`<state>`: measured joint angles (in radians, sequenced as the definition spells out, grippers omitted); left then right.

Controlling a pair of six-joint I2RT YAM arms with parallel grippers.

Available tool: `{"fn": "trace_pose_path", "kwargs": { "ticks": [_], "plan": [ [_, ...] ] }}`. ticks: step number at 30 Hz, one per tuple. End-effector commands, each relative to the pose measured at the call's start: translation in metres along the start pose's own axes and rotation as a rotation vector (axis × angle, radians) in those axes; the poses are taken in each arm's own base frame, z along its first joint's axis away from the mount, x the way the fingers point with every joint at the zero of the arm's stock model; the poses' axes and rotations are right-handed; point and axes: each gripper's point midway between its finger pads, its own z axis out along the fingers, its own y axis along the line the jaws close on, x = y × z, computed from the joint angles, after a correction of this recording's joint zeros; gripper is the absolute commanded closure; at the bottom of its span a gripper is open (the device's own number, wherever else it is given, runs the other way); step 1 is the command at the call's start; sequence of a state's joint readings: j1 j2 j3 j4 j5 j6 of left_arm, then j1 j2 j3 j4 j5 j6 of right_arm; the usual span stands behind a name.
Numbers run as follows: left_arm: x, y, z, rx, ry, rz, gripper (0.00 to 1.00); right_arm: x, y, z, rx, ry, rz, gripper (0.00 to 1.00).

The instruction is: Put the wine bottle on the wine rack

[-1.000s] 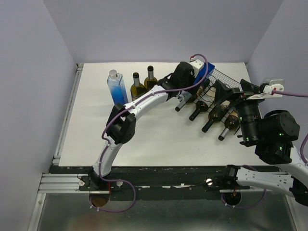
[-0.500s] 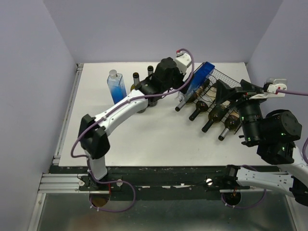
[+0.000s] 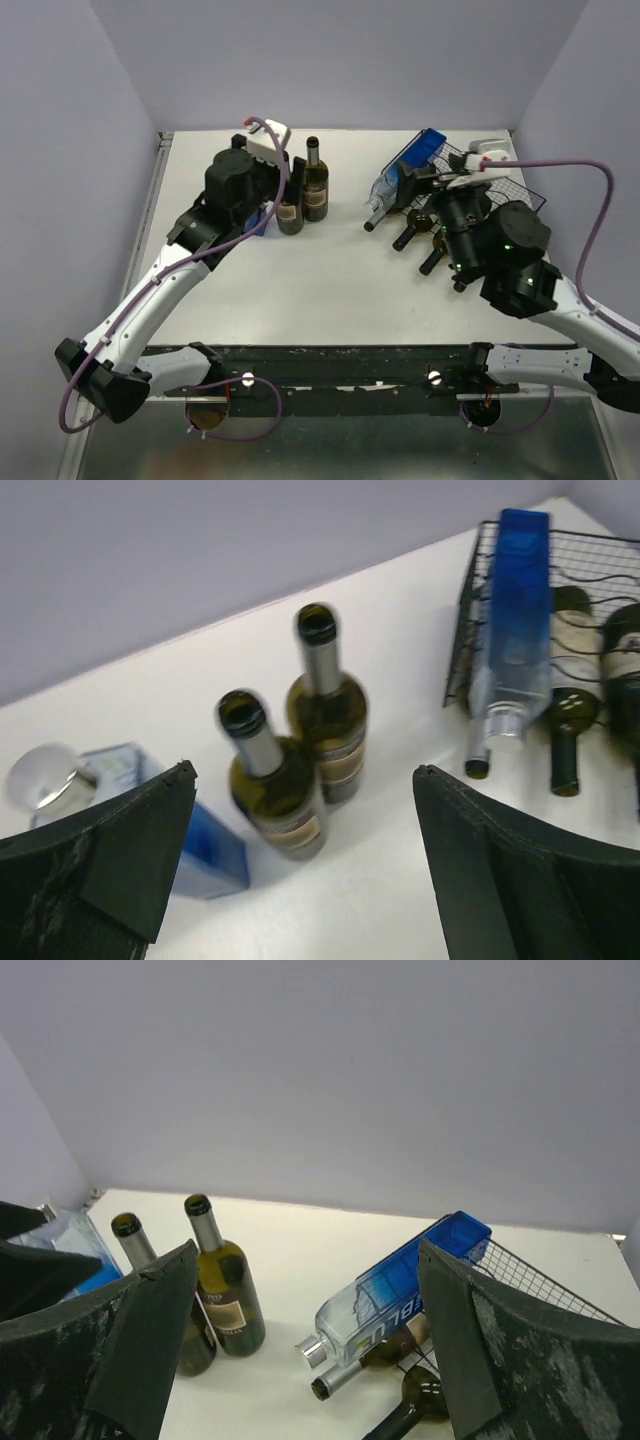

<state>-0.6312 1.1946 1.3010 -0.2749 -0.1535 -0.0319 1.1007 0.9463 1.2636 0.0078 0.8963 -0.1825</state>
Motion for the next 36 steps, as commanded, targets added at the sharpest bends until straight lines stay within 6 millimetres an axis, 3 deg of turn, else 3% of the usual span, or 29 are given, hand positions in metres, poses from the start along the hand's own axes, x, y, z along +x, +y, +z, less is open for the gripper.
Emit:
{"fn": "trace_pose_path", "kwargs": {
  "ticks": [1, 4, 9, 21, 27, 31, 36],
  "plan": [
    [0.029, 0.054, -0.023, -0.172, 0.059, -0.050, 0.01, 0.008, 0.032, 0.013, -0.073, 0.004, -0.028, 0.03],
    [0.034, 0.080, -0.032, -0.254, 0.085, -0.074, 0.01, 0.015, 0.047, 0.020, -0.098, 0.005, -0.020, 0.03],
    [0.047, 0.111, -0.030, -0.345, 0.166, -0.170, 0.01, 0.023, 0.064, 0.028, -0.120, 0.012, -0.031, 0.01],
    [0.071, 0.139, 0.017, -0.268, 0.276, -0.212, 0.02, 0.033, 0.067, 0.029, -0.113, 0.029, -0.027, 0.00],
    [0.084, 0.147, 0.026, -0.251, 0.305, -0.186, 0.06, 0.037, 0.066, 0.030, -0.105, 0.034, -0.037, 0.00],
    [0.090, 0.143, 0.029, -0.219, 0.316, -0.188, 0.17, 0.038, 0.064, 0.030, -0.096, 0.034, -0.051, 0.00],
    [0.092, 0.139, 0.031, -0.191, 0.335, -0.187, 0.52, 0.038, 0.064, 0.030, -0.097, 0.031, -0.056, 0.00]
  ]
}}
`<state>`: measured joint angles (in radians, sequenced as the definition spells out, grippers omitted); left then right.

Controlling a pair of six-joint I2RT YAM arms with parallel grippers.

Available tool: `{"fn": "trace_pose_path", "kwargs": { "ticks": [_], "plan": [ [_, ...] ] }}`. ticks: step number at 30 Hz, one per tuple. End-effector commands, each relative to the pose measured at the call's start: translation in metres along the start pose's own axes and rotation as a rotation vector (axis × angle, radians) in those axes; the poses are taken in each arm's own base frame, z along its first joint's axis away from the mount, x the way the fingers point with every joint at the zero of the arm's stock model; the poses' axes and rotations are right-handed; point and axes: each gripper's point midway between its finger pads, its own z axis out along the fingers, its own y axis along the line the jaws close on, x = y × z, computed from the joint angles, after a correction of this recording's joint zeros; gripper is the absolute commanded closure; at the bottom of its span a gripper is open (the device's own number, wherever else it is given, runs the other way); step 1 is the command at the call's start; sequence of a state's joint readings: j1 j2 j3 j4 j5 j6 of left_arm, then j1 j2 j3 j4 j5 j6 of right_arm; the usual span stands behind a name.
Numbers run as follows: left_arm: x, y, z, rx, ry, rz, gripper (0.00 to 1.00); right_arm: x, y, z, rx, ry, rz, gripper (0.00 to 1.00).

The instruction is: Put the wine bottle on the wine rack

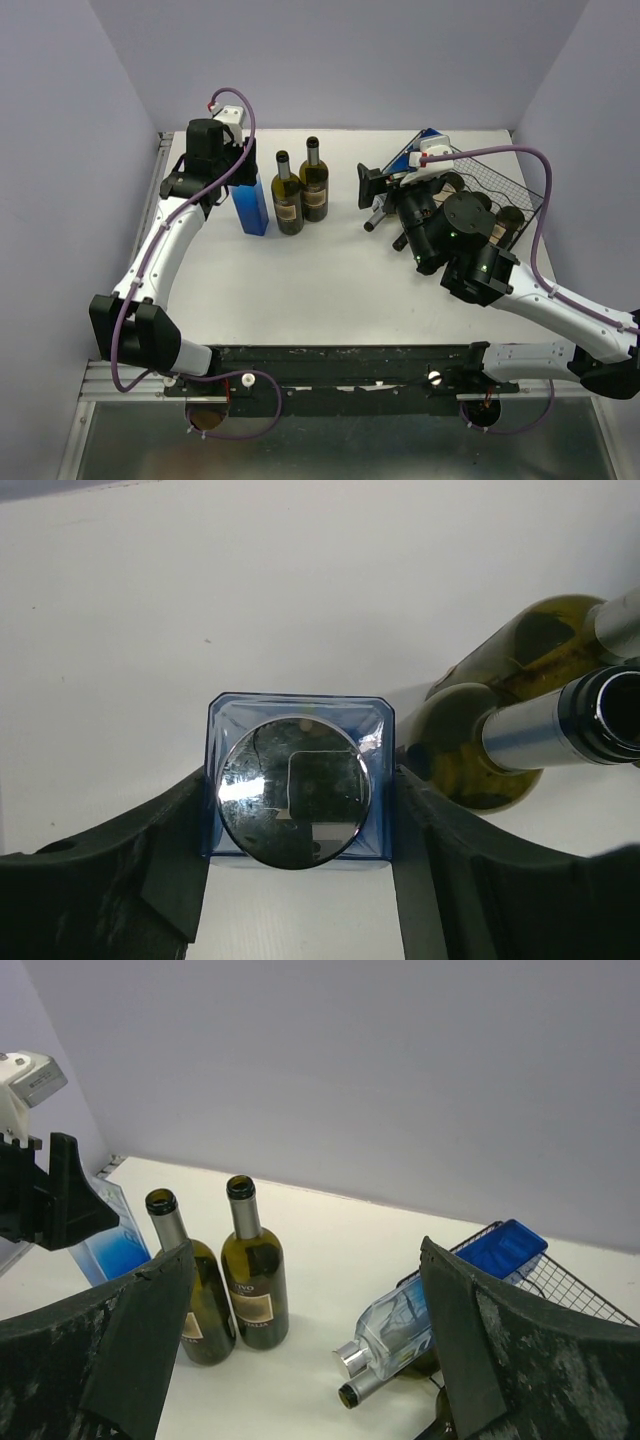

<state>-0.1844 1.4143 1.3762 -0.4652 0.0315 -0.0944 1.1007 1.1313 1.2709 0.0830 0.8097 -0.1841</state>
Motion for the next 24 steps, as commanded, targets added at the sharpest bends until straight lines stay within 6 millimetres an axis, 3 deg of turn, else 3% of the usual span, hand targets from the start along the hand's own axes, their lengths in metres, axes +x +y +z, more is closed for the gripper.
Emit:
{"fn": "trace_pose_path", "kwargs": {
  "ticks": [1, 4, 8, 12, 15, 21, 24],
  "plan": [
    [-0.004, -0.009, -0.001, 0.060, 0.011, 0.018, 0.60, -0.005, 0.001, 0.000, 0.004, -0.020, 0.023, 0.00],
    [-0.012, -0.010, -0.009, 0.068, 0.005, 0.030, 1.00, -0.007, -0.001, -0.001, 0.009, -0.023, 0.032, 0.00],
    [-0.027, -0.015, -0.030, 0.087, -0.024, 0.046, 1.00, -0.008, 0.001, -0.005, -0.026, -0.032, 0.043, 0.00],
    [-0.048, -0.027, -0.069, 0.146, -0.081, 0.063, 1.00, -0.011, 0.016, -0.012, -0.141, -0.056, 0.046, 0.00],
    [-0.057, -0.042, -0.099, 0.204, -0.104, 0.087, 1.00, -0.009, 0.037, -0.019, -0.275, -0.072, 0.027, 0.00],
    [-0.058, -0.080, -0.168, 0.333, -0.163, 0.235, 1.00, 0.017, 0.097, -0.038, -0.596, -0.043, -0.010, 0.00],
    [-0.057, -0.093, -0.199, 0.394, -0.189, 0.254, 1.00, 0.029, 0.117, -0.041, -0.676, -0.030, 0.019, 0.00]
  ]
}}
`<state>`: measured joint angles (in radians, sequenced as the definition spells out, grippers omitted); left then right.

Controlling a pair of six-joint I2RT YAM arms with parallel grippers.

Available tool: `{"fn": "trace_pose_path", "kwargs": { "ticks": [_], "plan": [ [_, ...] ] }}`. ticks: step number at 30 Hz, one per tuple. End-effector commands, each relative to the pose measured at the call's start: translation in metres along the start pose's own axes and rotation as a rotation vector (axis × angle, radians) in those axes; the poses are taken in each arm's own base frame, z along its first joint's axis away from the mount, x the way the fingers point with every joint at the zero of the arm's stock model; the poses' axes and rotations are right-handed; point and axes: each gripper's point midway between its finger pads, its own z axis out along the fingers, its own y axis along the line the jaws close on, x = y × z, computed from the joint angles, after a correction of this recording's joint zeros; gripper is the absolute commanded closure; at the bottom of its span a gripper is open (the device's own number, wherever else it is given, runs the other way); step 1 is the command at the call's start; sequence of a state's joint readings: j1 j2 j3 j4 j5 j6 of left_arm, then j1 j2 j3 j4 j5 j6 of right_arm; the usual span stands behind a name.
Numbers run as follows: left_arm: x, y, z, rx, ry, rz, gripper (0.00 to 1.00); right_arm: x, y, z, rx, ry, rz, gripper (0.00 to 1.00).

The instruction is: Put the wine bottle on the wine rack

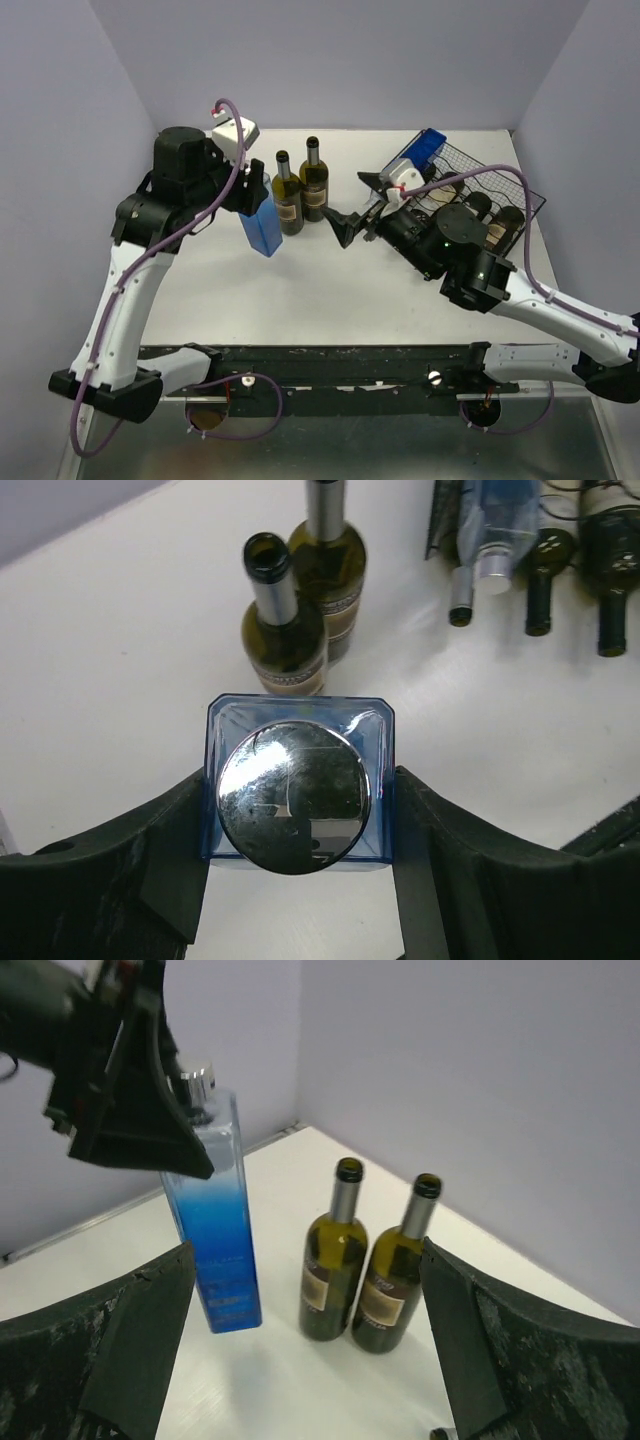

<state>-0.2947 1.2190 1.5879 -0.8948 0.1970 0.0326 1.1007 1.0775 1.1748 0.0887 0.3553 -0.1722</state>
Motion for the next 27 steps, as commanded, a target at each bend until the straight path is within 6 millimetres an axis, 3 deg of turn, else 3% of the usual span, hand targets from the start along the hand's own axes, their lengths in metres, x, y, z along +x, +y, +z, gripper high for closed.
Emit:
{"fn": "trace_pose_path", "kwargs": {
  "ticks": [1, 6, 9, 12, 18, 27],
  "plan": [
    [-0.047, -0.045, -0.075, 0.131, -0.222, 0.113, 1.00, 0.024, 0.054, 0.006, -0.241, 0.017, 0.049, 0.00],
    [-0.058, -0.068, -0.111, 0.211, -0.299, 0.095, 1.00, 0.045, 0.082, 0.012, -0.351, 0.028, 0.081, 0.00],
    [-0.065, -0.073, -0.121, 0.222, -0.327, 0.067, 1.00, 0.061, 0.112, 0.004, -0.527, 0.046, 0.034, 0.00],
    [-0.071, -0.074, -0.124, 0.213, -0.332, 0.051, 1.00, 0.076, 0.124, 0.003, -0.575, 0.064, 0.050, 0.00],
    [-0.077, -0.082, -0.127, 0.236, -0.332, 0.047, 1.00, 0.102, 0.131, 0.016, -0.544, 0.069, 0.098, 0.00],
    [-0.097, -0.095, -0.142, 0.293, -0.389, 0.066, 1.00, 0.134, 0.118, 0.045, -0.403, 0.073, 0.044, 0.00]
  ]
}}
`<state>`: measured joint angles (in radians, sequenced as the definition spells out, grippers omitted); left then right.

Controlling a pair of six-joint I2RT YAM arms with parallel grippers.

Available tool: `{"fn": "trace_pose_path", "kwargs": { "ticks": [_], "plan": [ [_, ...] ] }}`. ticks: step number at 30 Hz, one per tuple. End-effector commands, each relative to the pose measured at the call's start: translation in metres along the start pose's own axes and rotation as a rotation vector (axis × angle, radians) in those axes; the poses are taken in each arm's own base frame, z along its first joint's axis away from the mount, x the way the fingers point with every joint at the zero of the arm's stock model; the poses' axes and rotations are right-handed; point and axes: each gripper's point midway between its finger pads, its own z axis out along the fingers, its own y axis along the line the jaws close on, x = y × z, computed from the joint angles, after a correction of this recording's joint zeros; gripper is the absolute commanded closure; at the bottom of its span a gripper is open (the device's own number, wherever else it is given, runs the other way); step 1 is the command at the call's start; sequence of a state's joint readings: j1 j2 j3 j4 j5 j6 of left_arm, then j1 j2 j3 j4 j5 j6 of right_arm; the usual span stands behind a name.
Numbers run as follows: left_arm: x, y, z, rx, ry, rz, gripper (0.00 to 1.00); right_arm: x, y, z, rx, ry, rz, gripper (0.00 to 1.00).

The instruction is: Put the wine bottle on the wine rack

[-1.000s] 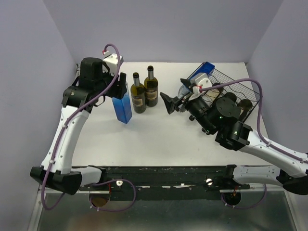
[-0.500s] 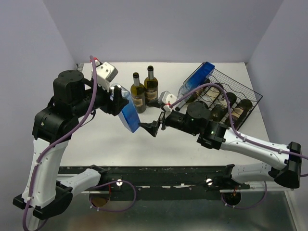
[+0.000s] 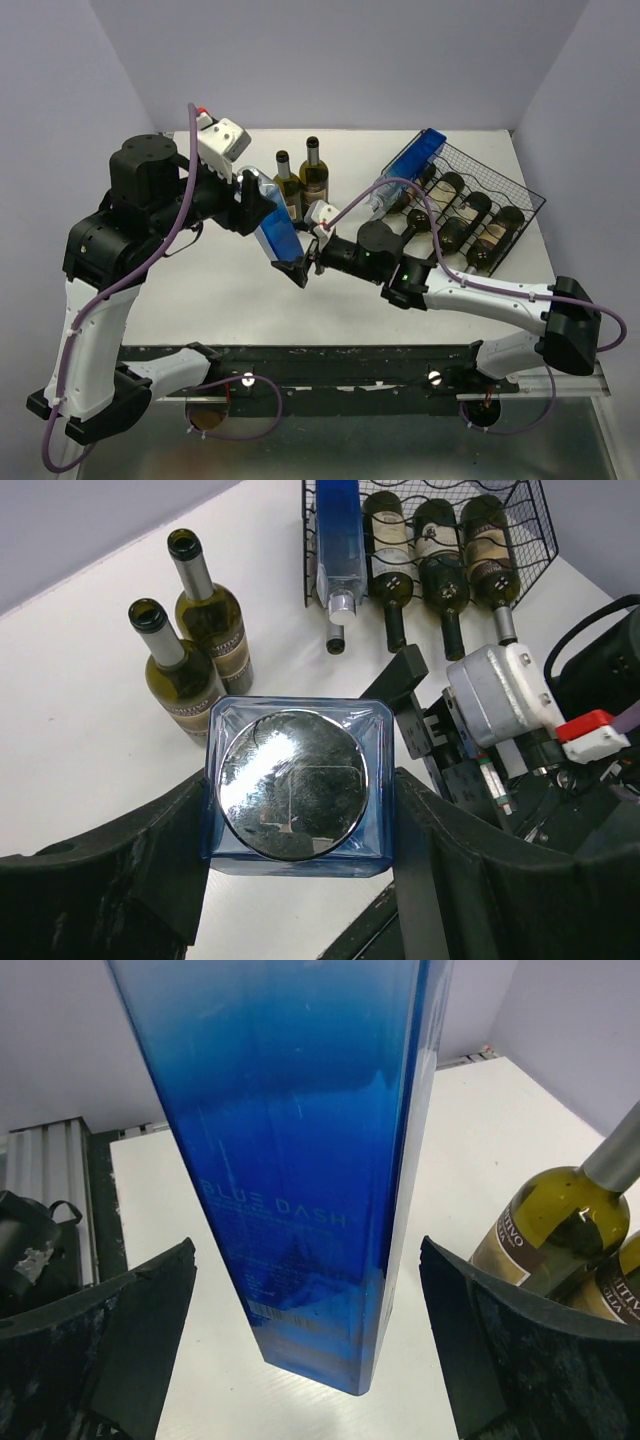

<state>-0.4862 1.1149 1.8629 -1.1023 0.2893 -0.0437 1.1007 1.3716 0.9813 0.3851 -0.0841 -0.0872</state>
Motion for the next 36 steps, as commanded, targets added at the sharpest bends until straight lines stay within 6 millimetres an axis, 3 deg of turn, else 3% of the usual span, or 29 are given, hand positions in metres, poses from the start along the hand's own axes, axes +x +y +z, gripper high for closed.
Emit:
{"fn": "trace_pose_path", "kwargs": {
  "ticks": [1, 8, 17, 18, 22, 23, 25, 26, 32, 33, 35, 36],
  "plan": [
    [-0.060, -0.015, -0.023, 0.038, -0.229, 0.051, 1.00, -0.003, -0.009, 0.008, 0.060, -0.059, -0.025, 0.00],
    [-0.072, -0.023, -0.032, 0.072, -0.284, 0.076, 1.00, 0.003, -0.028, 0.015, 0.163, -0.089, -0.069, 0.02],
    [-0.083, -0.030, -0.043, 0.092, -0.345, 0.100, 1.00, 0.000, -0.039, 0.029, 0.217, -0.078, -0.092, 0.18],
    [-0.083, -0.031, -0.044, 0.095, -0.349, 0.100, 1.00, -0.001, -0.042, 0.029, 0.227, -0.081, -0.098, 0.23],
    [-0.085, -0.030, -0.048, 0.081, -0.372, 0.108, 1.00, -0.002, -0.057, 0.027, 0.314, -0.071, -0.106, 0.76],
    [-0.085, -0.029, -0.050, 0.077, -0.381, 0.110, 1.00, -0.004, -0.062, 0.026, 0.346, -0.072, -0.113, 0.85],
    [-0.084, -0.029, -0.053, 0.070, -0.398, 0.120, 0.89, -0.009, -0.070, 0.021, 0.389, -0.085, -0.136, 0.98],
    [-0.082, -0.028, -0.053, 0.066, -0.406, 0.123, 0.79, -0.012, -0.075, 0.018, 0.414, -0.095, -0.157, 0.99],
    [-0.077, -0.026, -0.058, 0.047, -0.466, 0.164, 0.26, -0.038, -0.104, -0.004, 0.604, -0.141, -0.340, 0.99],
    [-0.077, -0.025, -0.060, 0.039, -0.478, 0.168, 0.14, -0.044, -0.110, -0.009, 0.648, -0.151, -0.376, 0.99],
    [-0.078, -0.020, -0.064, 0.000, -0.512, 0.159, 0.02, -0.058, -0.119, -0.020, 0.717, -0.181, -0.468, 0.99],
    [-0.079, -0.017, -0.065, -0.016, -0.525, 0.156, 0.01, -0.063, -0.121, -0.025, 0.739, -0.194, -0.509, 0.99]
  ]
}}
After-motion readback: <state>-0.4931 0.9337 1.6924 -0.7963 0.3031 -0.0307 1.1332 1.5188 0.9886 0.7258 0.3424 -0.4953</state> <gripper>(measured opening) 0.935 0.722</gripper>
